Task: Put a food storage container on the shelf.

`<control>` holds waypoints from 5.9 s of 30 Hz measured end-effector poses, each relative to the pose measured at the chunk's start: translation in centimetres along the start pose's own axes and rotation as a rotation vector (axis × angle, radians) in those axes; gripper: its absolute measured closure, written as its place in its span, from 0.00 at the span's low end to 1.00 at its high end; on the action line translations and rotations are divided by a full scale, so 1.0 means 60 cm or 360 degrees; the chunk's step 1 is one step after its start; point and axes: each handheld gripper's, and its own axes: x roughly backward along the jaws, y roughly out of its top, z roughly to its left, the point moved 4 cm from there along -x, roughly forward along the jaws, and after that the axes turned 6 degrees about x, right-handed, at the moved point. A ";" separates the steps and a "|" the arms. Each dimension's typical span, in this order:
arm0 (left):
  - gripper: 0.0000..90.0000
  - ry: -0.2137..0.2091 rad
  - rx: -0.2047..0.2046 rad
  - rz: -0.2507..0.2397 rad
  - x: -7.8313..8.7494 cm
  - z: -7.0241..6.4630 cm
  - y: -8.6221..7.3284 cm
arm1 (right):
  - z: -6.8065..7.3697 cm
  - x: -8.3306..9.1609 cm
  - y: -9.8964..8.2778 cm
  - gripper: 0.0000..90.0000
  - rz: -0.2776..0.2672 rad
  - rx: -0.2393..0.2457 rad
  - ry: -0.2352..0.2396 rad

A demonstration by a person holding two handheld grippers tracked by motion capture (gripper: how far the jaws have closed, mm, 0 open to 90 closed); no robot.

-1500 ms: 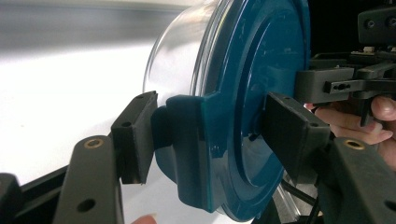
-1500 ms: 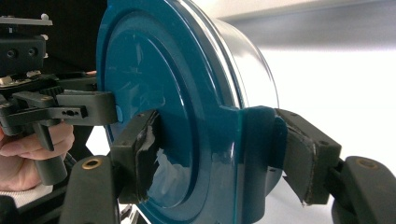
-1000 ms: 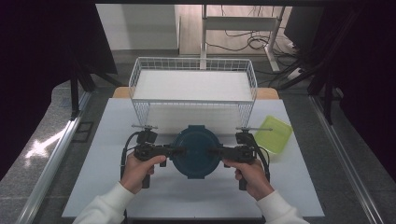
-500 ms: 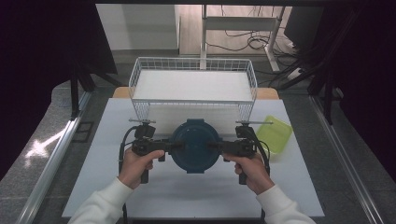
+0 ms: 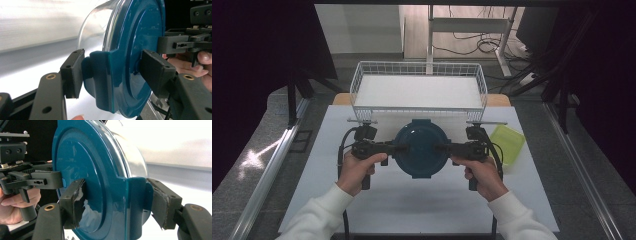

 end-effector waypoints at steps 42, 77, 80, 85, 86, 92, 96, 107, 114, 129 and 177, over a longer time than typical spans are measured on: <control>0.42 -0.0022 -0.0085 -0.0084 0.046 -0.037 0.123 | 0.041 0.026 0.129 0.38 -0.0080 0.0083 -0.0002; 0.43 -0.0040 -0.0111 -0.0142 0.043 -0.051 0.259 | 0.025 0.039 0.275 0.39 -0.0158 0.0121 0.0004; 0.43 -0.0038 -0.0107 -0.0147 0.041 -0.049 0.271 | 0.022 0.036 0.285 0.39 -0.0156 0.0115 0.0007; 0.43 -0.0044 -0.0078 -0.0148 0.036 -0.041 0.286 | 0.016 0.028 0.299 0.39 -0.0158 0.0104 0.0007; 0.43 -0.0042 -0.0090 -0.0140 0.035 -0.038 0.289 | 0.014 0.026 0.302 0.39 -0.0159 0.0100 0.0005; 0.43 -0.0030 -0.0071 -0.0095 0.020 -0.015 0.300 | -0.006 0.008 0.308 0.39 -0.0146 0.0055 0.0008; 0.42 -0.0041 -0.0041 -0.0080 0.006 0.003 0.302 | -0.022 -0.008 0.308 0.39 -0.0112 0.0020 0.0001; 0.42 -0.0051 0.0040 -0.0070 -0.013 0.040 0.306 | -0.049 -0.041 0.307 0.39 -0.0067 -0.0079 0.0008; 0.42 -0.0068 0.0143 -0.0095 -0.023 0.053 0.316 | -0.063 -0.052 0.316 0.39 -0.0061 -0.0184 0.0015; 0.38 -0.0098 0.0303 -0.0085 -0.050 0.081 0.332 | -0.092 -0.076 0.320 0.36 -0.0065 -0.0376 0.0006; 0.22 0.0238 -0.0483 -0.0203 0.072 0.004 0.048 | -0.017 0.099 0.096 0.22 -0.0228 0.0588 -0.0324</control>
